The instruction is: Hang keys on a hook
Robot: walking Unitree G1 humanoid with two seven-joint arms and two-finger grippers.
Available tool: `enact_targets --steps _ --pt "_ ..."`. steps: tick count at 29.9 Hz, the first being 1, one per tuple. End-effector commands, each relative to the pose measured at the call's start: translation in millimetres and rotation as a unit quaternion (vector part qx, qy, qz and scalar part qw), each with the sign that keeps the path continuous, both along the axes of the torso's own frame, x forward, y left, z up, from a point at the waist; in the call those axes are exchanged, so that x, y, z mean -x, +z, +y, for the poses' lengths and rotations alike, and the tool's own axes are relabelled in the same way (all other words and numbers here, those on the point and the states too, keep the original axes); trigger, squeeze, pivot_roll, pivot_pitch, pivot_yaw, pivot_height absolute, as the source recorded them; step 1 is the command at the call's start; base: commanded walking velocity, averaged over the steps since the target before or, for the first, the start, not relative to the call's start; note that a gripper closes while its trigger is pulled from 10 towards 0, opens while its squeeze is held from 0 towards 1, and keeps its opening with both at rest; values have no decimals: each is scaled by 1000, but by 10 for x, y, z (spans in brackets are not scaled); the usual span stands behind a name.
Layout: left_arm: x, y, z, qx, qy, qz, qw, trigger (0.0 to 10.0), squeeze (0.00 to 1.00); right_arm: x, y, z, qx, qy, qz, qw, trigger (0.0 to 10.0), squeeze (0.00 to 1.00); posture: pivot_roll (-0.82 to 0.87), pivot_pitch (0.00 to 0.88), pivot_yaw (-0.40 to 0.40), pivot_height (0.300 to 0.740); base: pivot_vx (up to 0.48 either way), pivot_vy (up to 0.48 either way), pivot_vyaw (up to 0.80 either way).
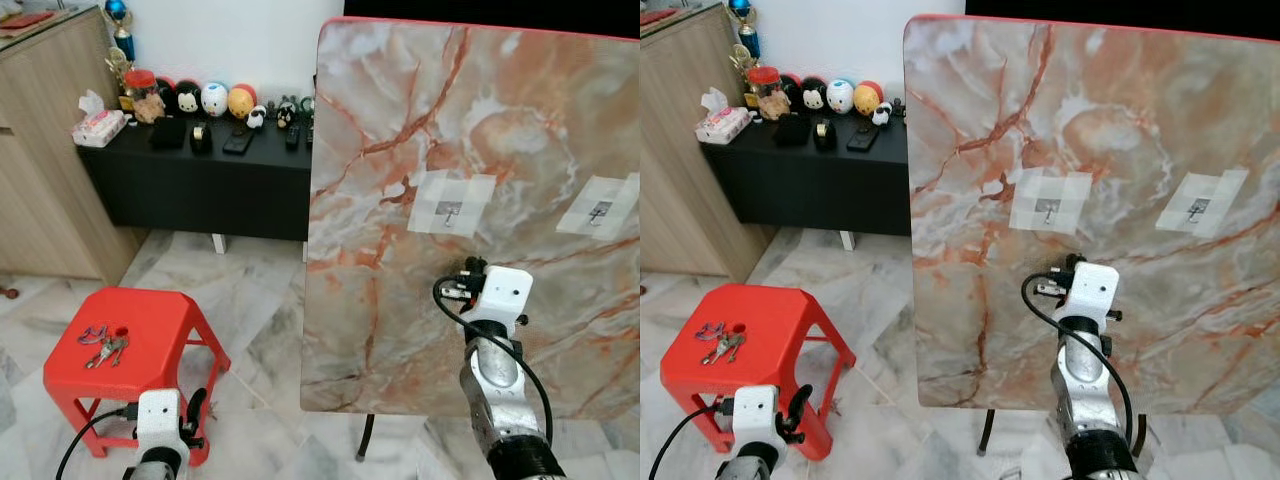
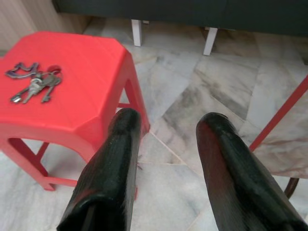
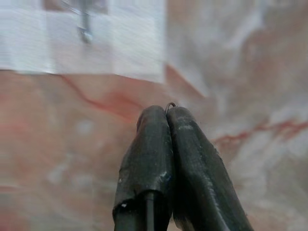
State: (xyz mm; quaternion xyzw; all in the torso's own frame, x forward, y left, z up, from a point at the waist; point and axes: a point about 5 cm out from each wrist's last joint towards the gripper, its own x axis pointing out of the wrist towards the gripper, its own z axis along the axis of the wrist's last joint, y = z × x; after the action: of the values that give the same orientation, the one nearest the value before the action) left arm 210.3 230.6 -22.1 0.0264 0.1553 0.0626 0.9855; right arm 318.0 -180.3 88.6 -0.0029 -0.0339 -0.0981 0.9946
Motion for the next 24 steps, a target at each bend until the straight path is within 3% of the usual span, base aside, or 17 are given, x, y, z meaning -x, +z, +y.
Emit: enact_targets --steps 1,8,24 --pt "22 -36 -17 1 -5 10 1000 10000 0 -4 67 -1 6 6 -13 1000 10000 0 143 31 -71 740 0 0 0" --pt "3 -31 -27 1 -9 9 1000 10000 0 9 246 198 40 71 -49 995 10000 0 140 27 -71 740 0 0 0" --pt "-27 -23 -63 0 -17 6 1000 10000 0 33 384 230 72 78 -72 992 10000 0 139 18 -68 740 0 0 0"
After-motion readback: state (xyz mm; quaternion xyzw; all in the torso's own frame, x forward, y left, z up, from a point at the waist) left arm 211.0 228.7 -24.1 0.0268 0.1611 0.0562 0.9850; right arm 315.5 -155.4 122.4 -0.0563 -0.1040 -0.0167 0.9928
